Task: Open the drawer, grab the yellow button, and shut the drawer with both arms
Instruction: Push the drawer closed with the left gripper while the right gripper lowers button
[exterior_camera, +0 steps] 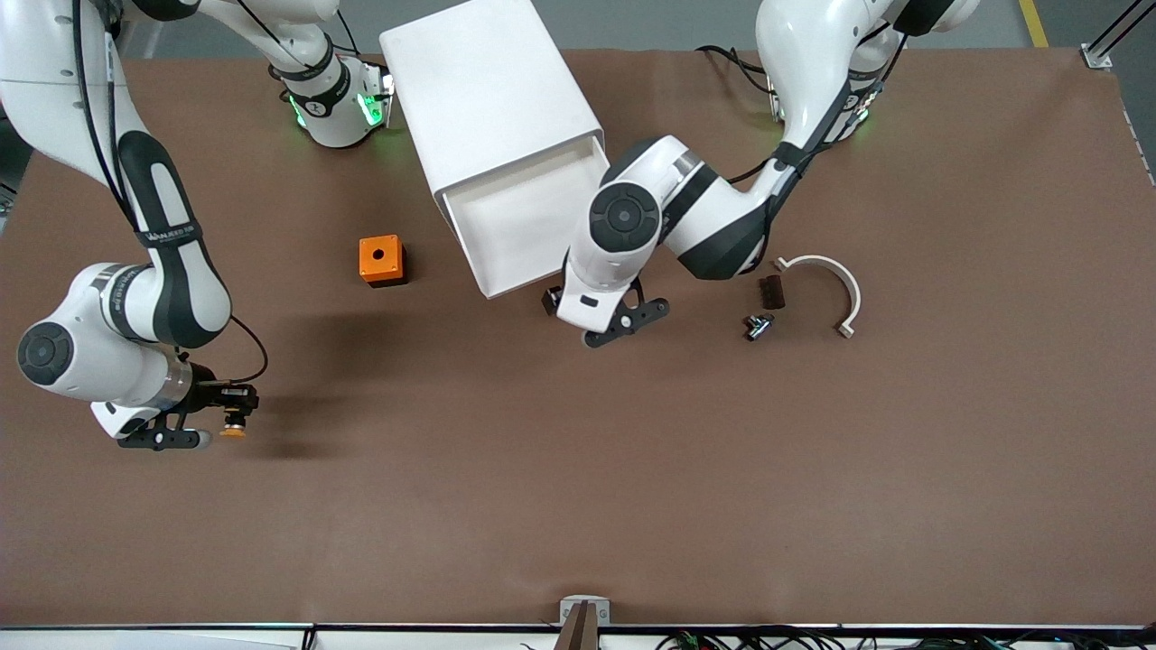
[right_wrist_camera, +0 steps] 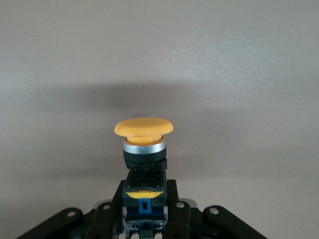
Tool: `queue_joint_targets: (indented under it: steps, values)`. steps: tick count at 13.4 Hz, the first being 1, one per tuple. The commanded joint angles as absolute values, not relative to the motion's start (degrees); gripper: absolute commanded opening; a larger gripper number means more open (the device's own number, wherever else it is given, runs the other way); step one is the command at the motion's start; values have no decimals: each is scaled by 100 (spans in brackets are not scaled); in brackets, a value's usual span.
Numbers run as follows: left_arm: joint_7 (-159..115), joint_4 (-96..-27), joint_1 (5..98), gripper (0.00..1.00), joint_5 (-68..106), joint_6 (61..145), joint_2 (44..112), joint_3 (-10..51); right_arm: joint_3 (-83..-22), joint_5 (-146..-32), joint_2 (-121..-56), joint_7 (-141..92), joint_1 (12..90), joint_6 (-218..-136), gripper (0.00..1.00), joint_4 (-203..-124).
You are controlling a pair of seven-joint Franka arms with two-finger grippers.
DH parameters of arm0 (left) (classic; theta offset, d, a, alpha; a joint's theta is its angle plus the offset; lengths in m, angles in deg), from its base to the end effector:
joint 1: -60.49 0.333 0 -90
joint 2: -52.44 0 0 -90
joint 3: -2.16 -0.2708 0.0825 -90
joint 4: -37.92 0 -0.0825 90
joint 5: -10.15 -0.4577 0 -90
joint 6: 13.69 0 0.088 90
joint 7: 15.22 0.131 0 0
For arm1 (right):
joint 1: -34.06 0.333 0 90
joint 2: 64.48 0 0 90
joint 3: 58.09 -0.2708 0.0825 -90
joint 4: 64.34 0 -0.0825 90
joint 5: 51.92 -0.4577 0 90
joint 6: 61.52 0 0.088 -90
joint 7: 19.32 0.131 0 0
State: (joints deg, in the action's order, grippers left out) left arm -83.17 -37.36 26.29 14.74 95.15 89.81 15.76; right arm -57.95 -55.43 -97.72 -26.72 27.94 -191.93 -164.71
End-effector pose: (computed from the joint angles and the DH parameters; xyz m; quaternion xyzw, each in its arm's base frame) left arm 0.5281 -0.5526 0.2739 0.9715 0.2087 -0.1059 0.0373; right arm 0.6825 -0.0722 0.1227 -0.9993 0.0104 0.0251 0.0252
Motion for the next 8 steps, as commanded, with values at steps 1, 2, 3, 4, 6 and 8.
queue_joint_targets:
  steps: [1, 2, 3, 4, 6, 8]
  values:
    - [-8509, -4048, 2401, 98, 1322, 9442, 8743, 1640, -5906, -5491, -10050, -2767, 2659, -19484, 0, -16462]
    - [-8527, -4057, 2384, 99, 1322, 9424, 8733, 1683, -5906, -5482, -10121, -2767, 2651, -19520, 1, -16453]
    - [-8562, -4048, 2384, 99, 1374, 9398, 8742, 1849, -5906, -5491, -10200, -2724, 2651, -19564, 2, -16453]
    - [-8580, -4039, 2384, 99, 1410, 9398, 8751, 2025, -5906, -5500, -10244, -2688, 2651, -19590, 3, -16462]
    - [-8580, -4048, 2384, 99, 1410, 9389, 8786, 2272, -5906, -5544, -10297, -2679, 2607, -19591, 4, -16453]
    - [-8685, -4048, 2384, 100, 1419, 9276, 8786, 2448, -5906, -5570, -10384, -2679, 2563, -19643, 15, -16444]
